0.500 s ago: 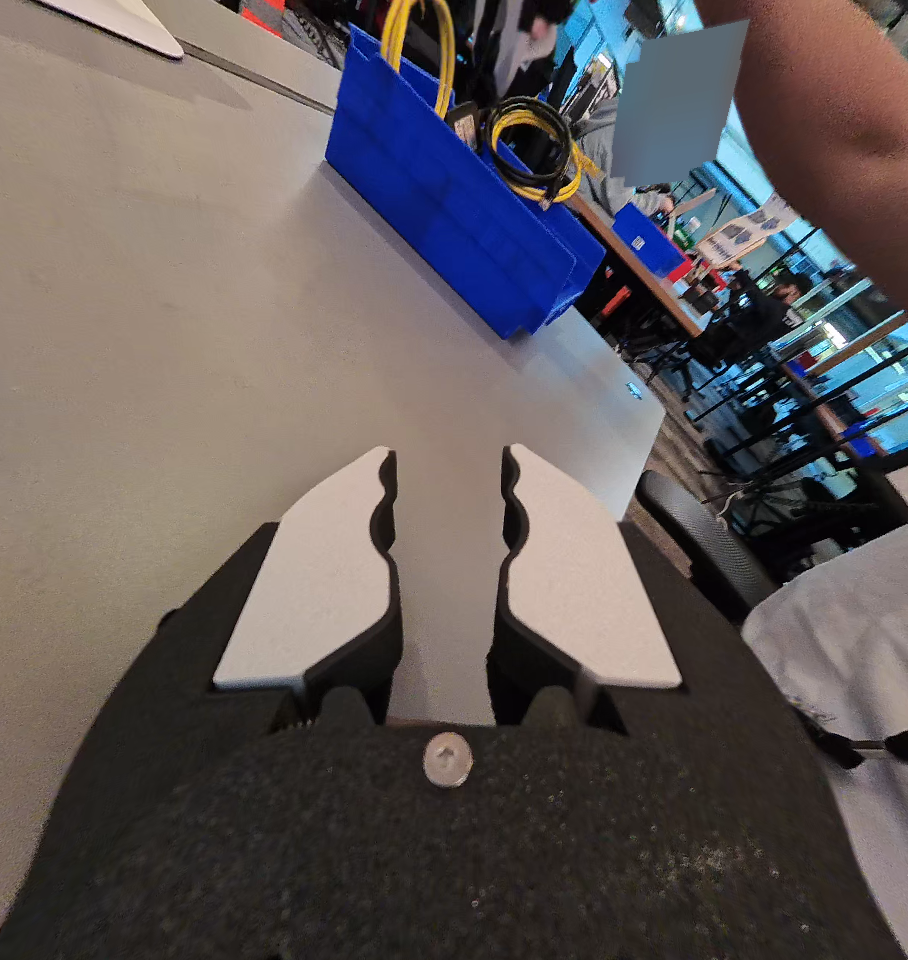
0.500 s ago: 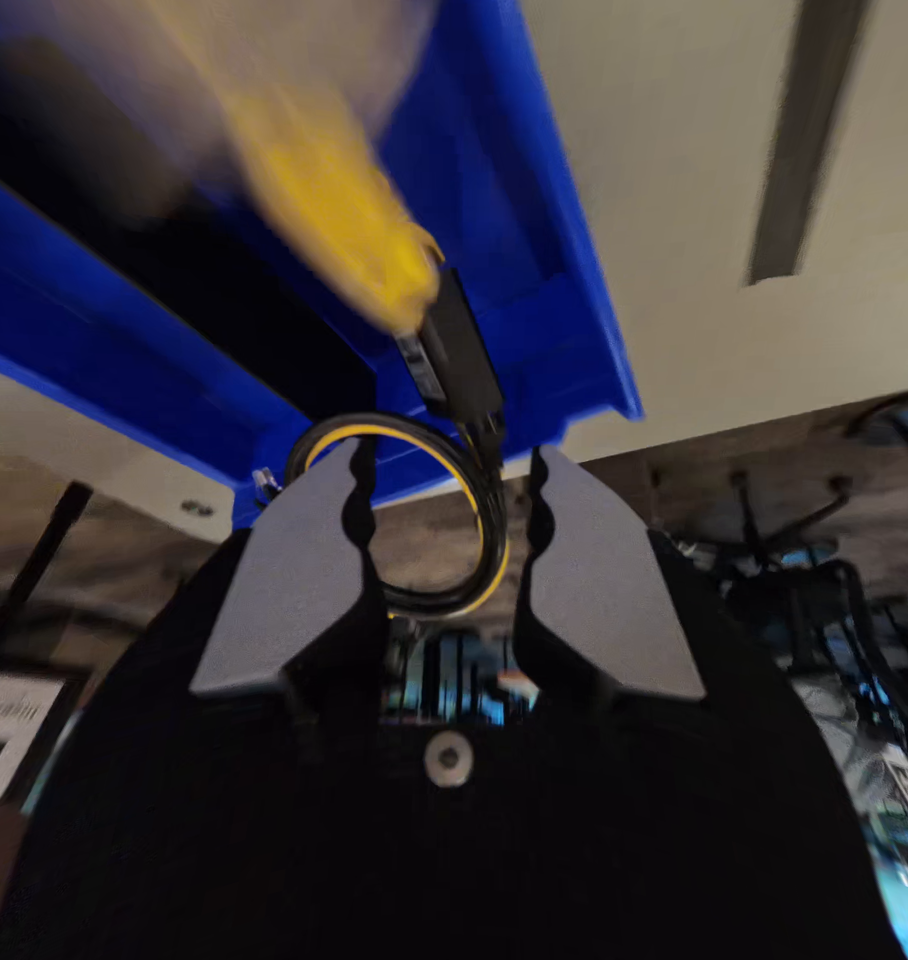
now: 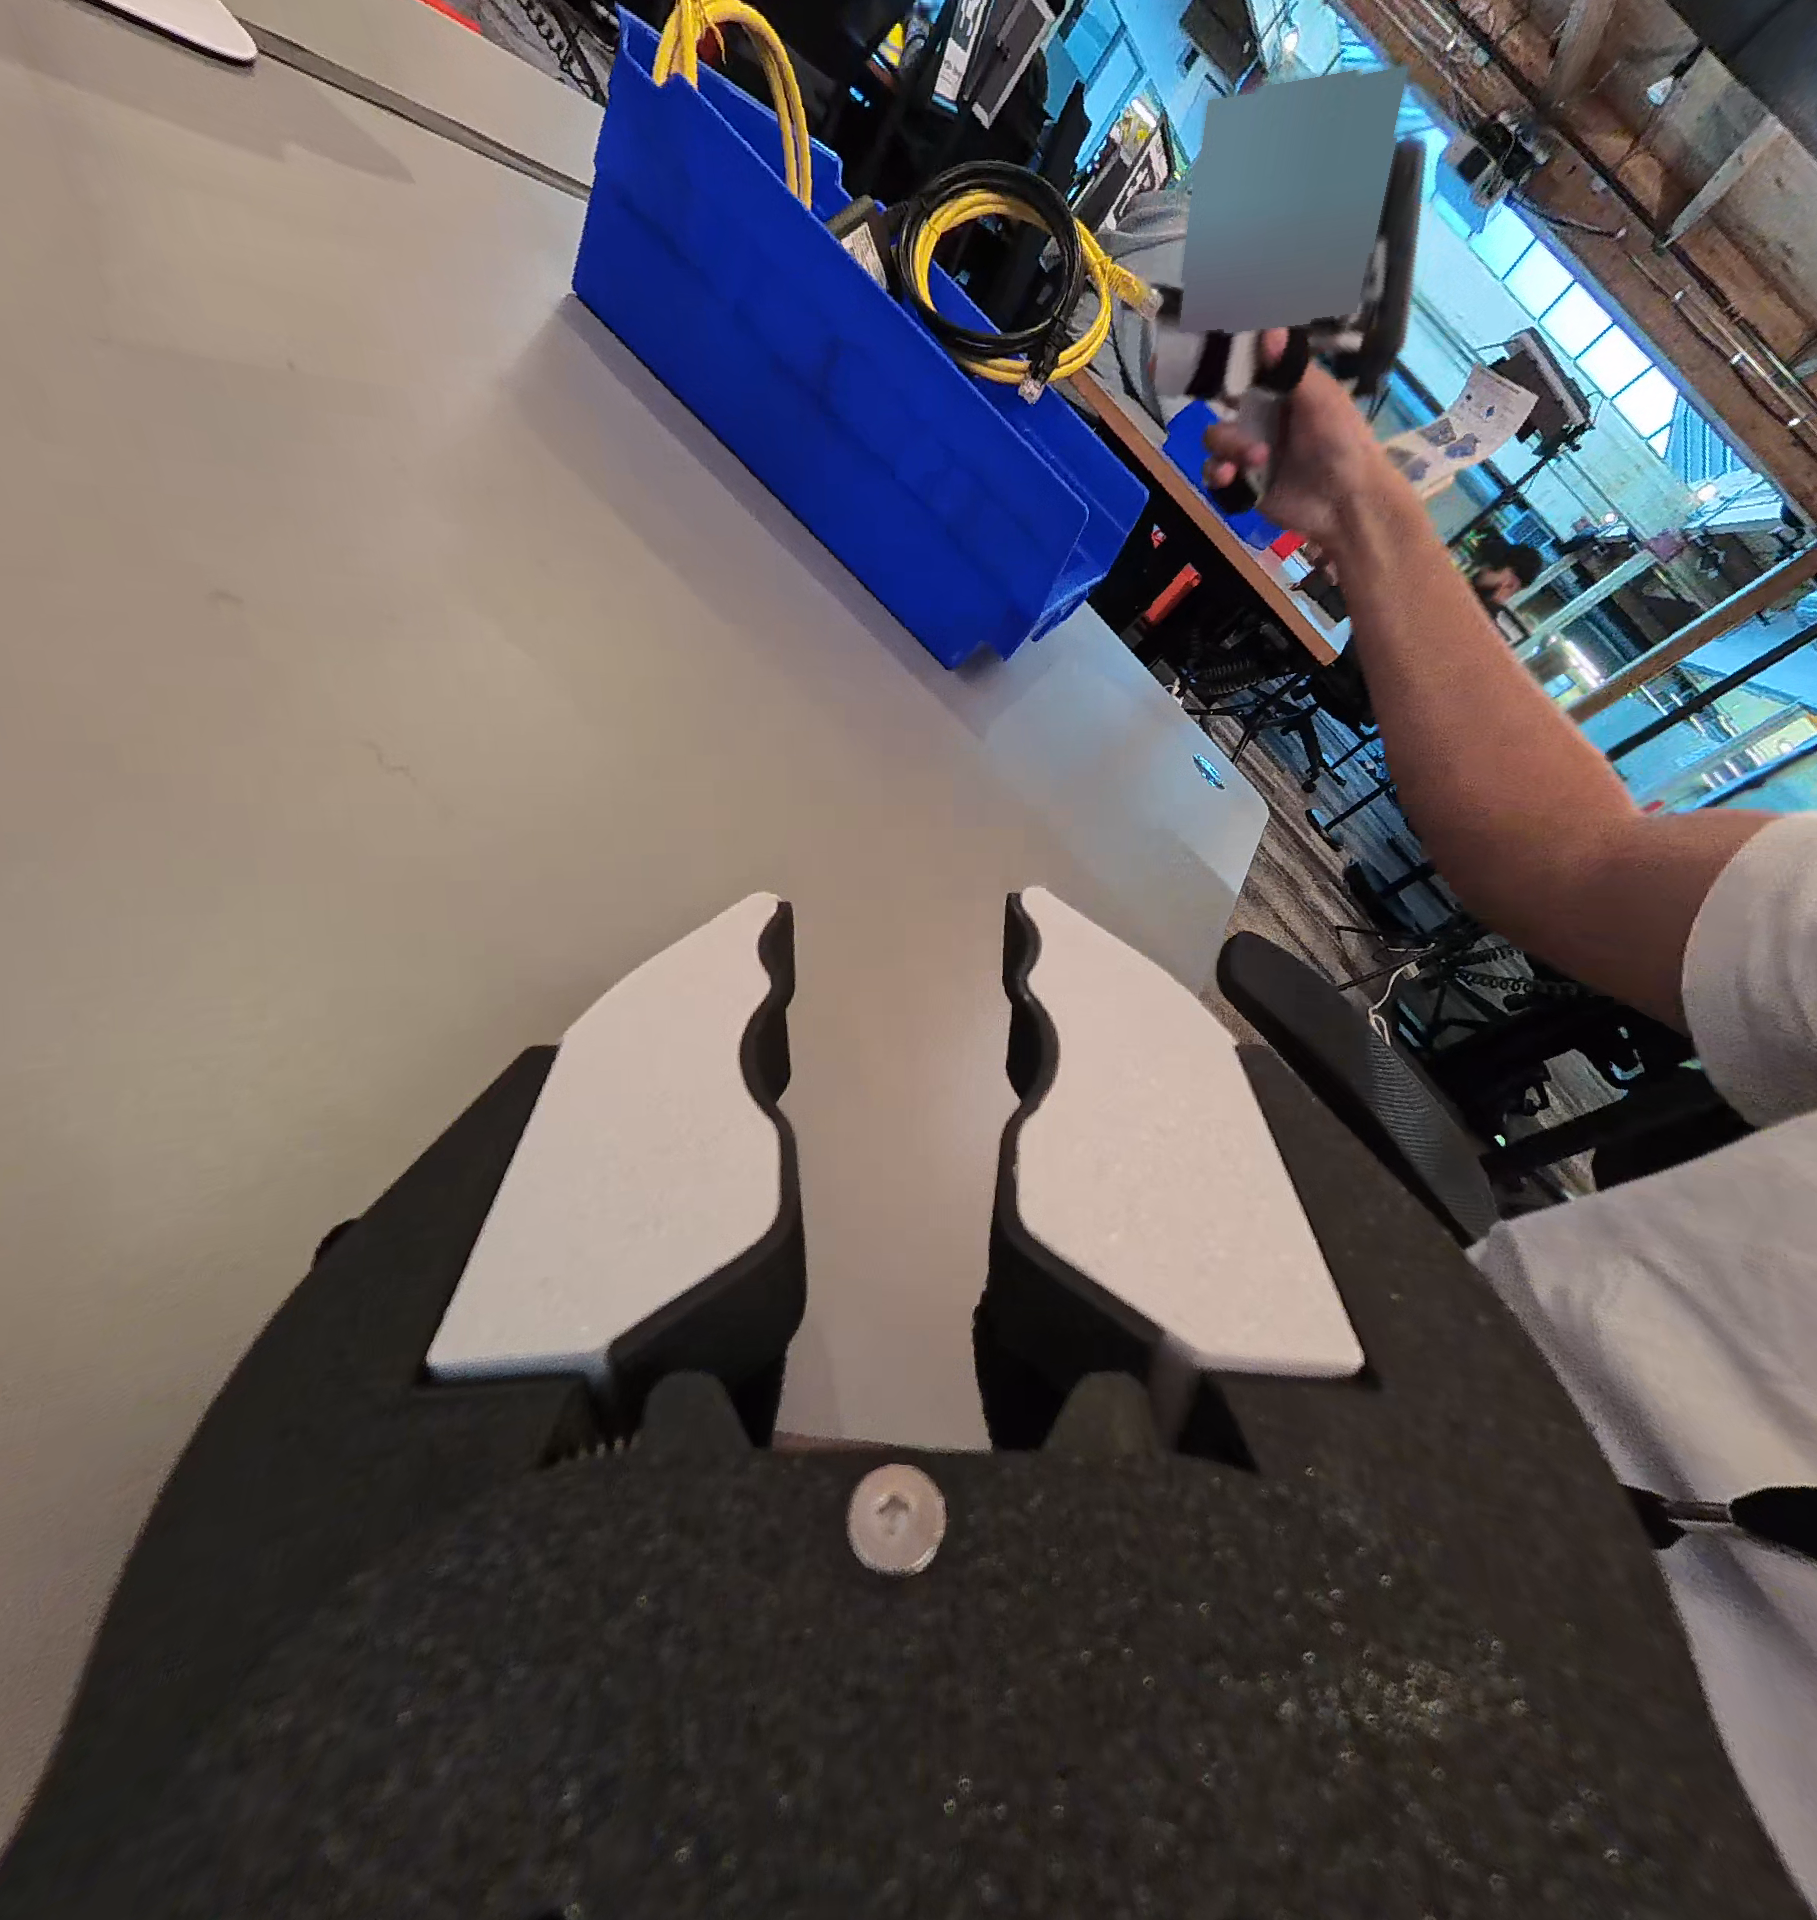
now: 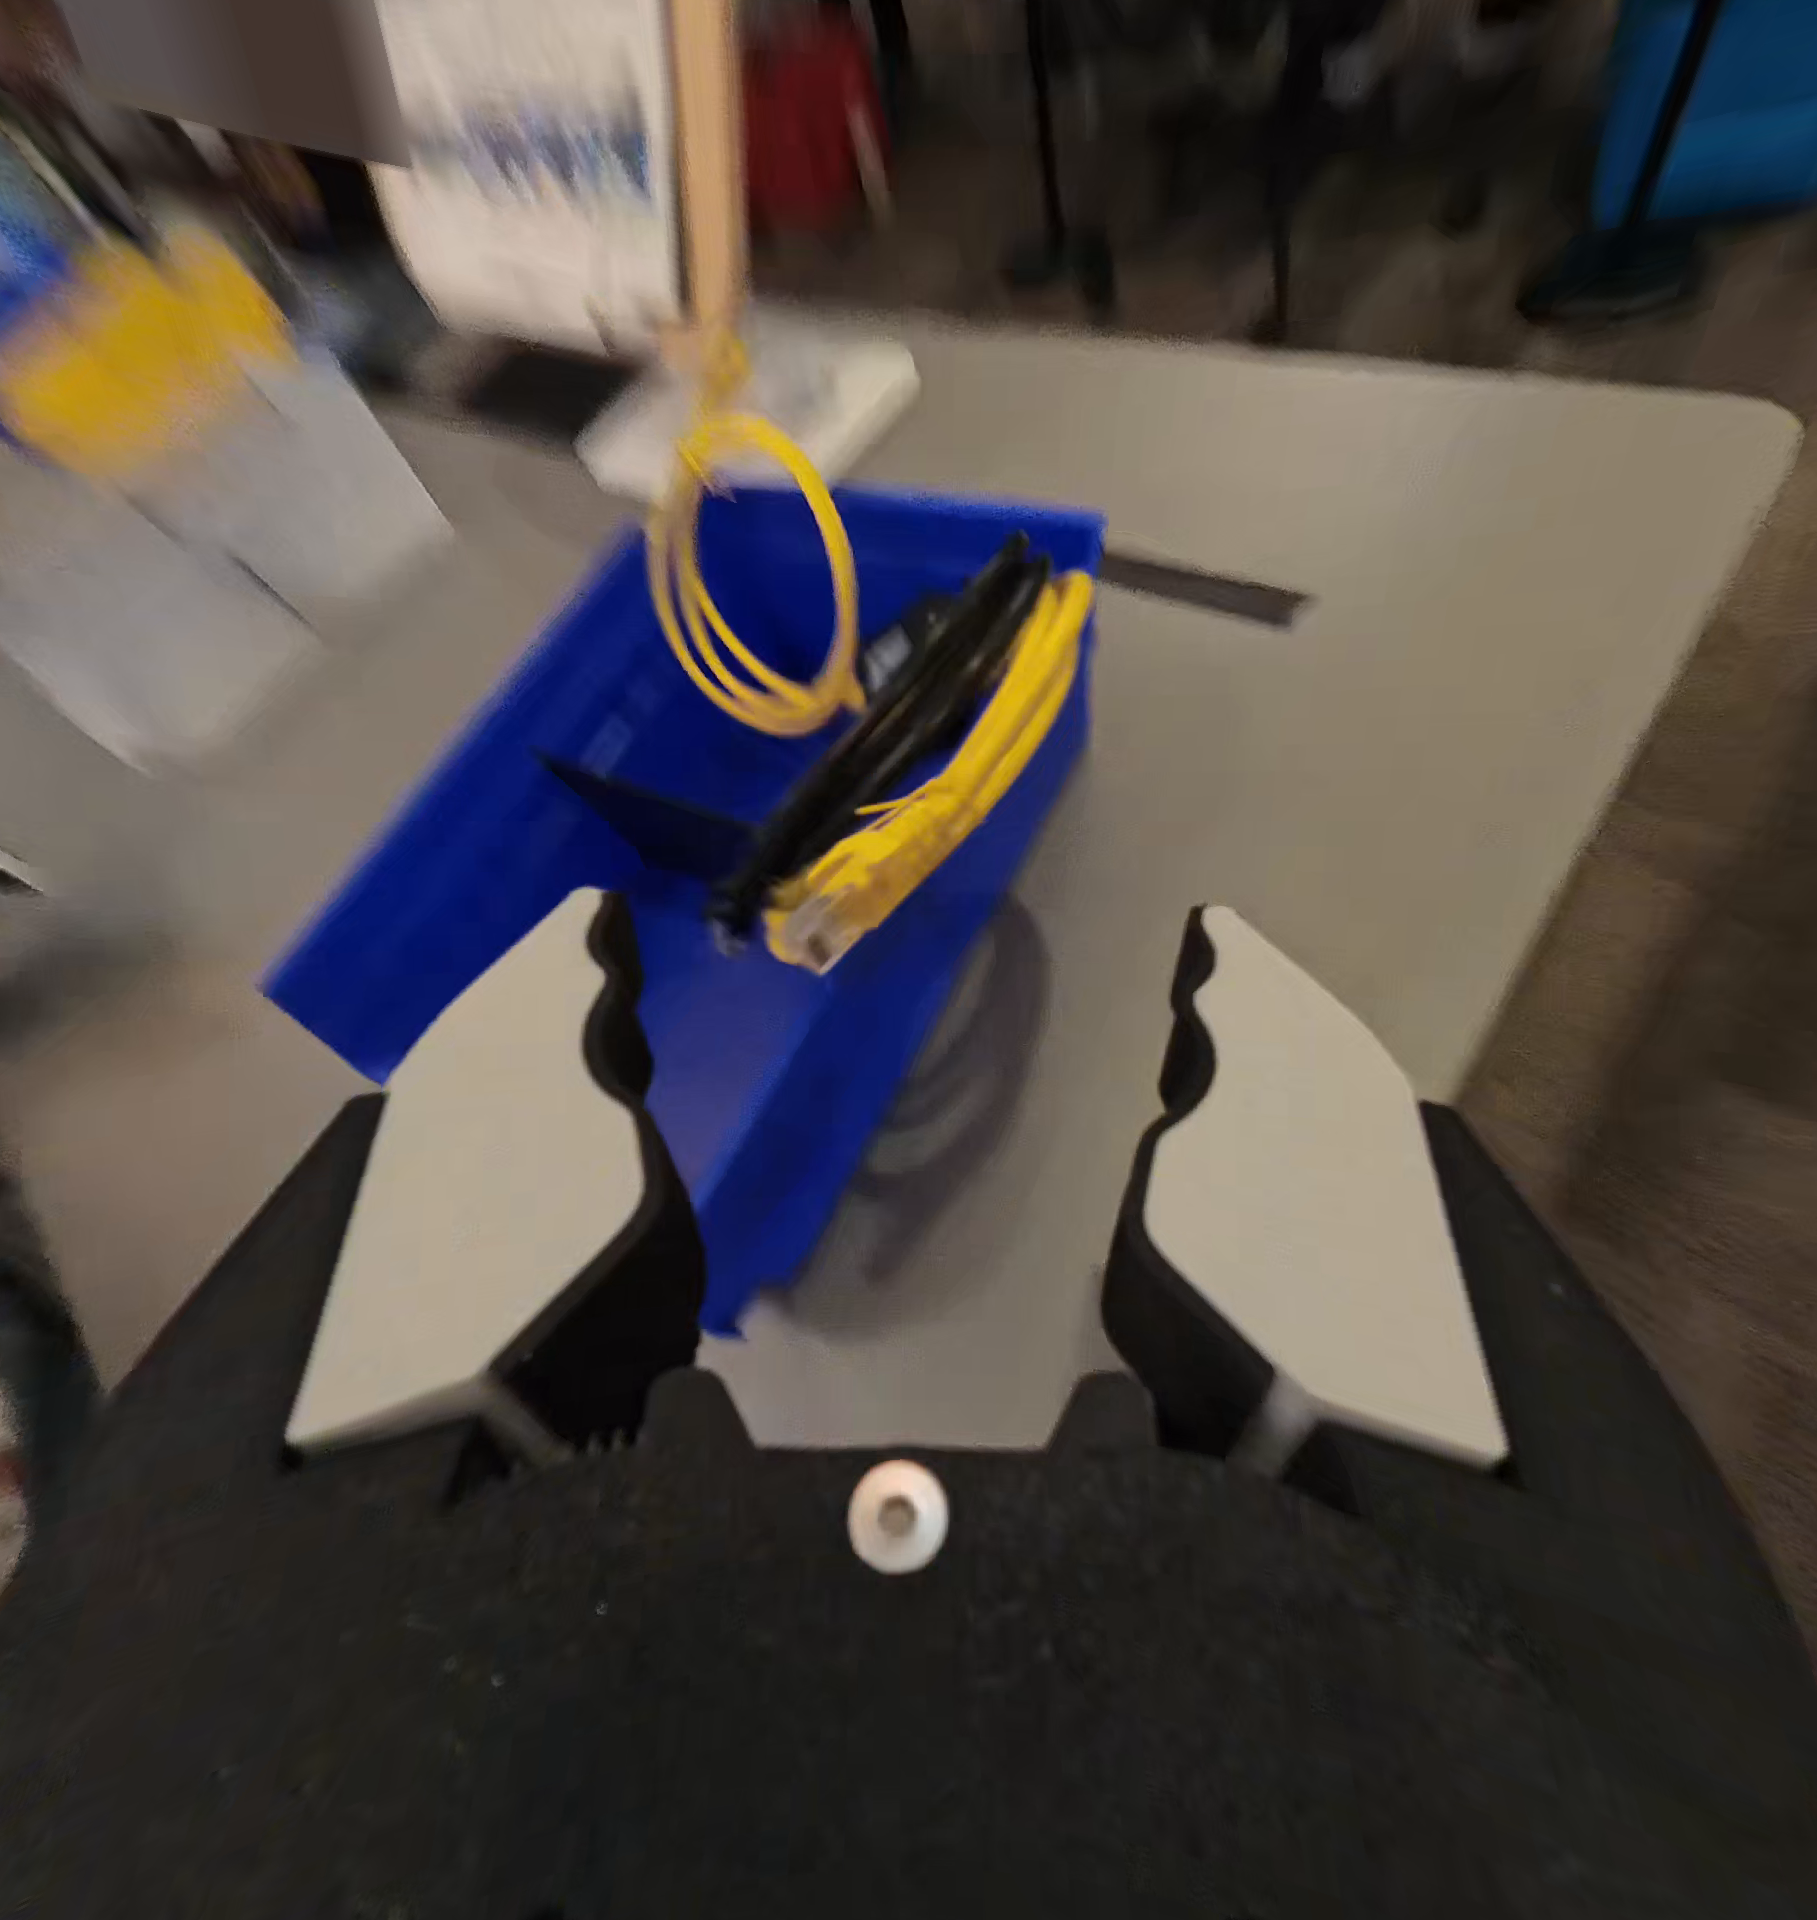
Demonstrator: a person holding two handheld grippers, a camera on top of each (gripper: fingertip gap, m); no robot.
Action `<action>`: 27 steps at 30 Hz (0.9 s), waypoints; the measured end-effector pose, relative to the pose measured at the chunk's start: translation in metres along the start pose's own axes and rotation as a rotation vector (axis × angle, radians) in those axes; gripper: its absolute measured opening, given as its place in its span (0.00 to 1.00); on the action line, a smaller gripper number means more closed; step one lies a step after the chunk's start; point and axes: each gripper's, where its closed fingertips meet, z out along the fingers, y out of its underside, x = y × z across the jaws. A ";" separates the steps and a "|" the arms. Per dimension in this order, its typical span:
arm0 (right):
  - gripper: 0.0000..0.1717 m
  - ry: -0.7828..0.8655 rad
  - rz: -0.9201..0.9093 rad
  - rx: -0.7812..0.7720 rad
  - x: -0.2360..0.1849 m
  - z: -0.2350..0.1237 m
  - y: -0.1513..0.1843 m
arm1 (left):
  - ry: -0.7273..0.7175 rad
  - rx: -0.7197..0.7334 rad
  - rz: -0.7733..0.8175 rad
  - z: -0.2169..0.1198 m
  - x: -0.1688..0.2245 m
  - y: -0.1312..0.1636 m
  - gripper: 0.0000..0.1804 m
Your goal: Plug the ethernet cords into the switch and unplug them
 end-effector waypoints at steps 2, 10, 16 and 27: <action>0.51 -0.083 0.040 0.202 -0.008 -0.003 0.007 | 0.001 -0.009 0.003 0.003 0.000 0.001 0.21; 0.40 -0.326 0.085 0.189 -0.061 0.048 -0.010 | -0.028 -0.052 0.080 0.013 0.003 0.006 0.21; 0.16 0.041 -0.003 -0.095 -0.067 0.095 -0.050 | -0.035 -0.052 0.061 0.008 0.001 0.010 0.21; 0.05 0.147 0.109 -0.483 -0.065 0.212 -0.026 | -0.030 -0.037 0.037 0.002 0.001 0.008 0.21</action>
